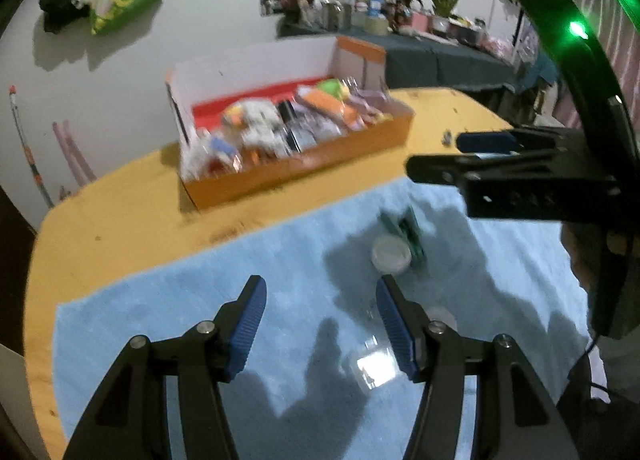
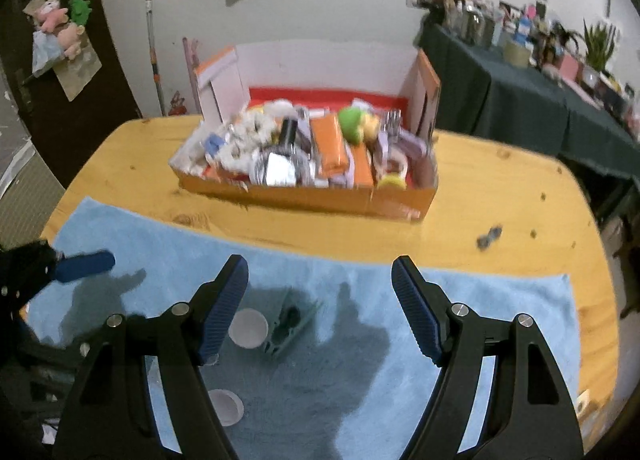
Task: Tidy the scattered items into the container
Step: 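Move both open tools back over the towel toward the remaining items, then close the left tool on the clear plastic box while the right tool approaches the green clothespin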
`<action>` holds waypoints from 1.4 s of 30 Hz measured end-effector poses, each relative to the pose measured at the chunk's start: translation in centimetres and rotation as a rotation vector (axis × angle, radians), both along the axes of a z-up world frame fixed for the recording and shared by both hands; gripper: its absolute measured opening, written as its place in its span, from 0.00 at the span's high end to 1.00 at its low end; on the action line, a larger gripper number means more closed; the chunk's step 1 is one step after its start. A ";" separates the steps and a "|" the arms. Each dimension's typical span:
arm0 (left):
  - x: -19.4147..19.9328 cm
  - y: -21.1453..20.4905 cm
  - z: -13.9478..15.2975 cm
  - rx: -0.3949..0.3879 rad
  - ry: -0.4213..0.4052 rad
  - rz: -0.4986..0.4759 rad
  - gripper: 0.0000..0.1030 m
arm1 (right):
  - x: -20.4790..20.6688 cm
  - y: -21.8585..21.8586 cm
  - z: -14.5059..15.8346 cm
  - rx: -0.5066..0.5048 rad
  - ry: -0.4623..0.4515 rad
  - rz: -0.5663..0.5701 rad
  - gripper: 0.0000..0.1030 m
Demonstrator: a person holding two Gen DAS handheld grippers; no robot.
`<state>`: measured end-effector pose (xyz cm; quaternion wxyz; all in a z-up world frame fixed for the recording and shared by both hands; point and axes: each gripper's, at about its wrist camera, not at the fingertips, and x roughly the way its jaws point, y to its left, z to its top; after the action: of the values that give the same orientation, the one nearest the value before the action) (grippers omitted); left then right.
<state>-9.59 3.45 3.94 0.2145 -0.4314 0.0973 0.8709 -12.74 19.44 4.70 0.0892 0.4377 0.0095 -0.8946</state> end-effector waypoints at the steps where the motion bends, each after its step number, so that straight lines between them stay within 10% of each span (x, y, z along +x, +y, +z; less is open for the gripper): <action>1: 0.2 0.1 -0.6 -0.002 -0.015 -0.011 0.42 | -0.1 -0.1 -0.5 0.000 -0.015 -0.002 0.29; 42: 1.9 -0.5 -3.3 0.009 -0.097 -0.046 0.42 | 0.6 1.7 -5.4 0.060 -0.110 -0.094 0.29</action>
<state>-7.68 2.99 0.60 0.2412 -0.4696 0.0927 0.8443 -12.18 21.09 -0.73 0.0344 0.4885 0.0110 -0.8718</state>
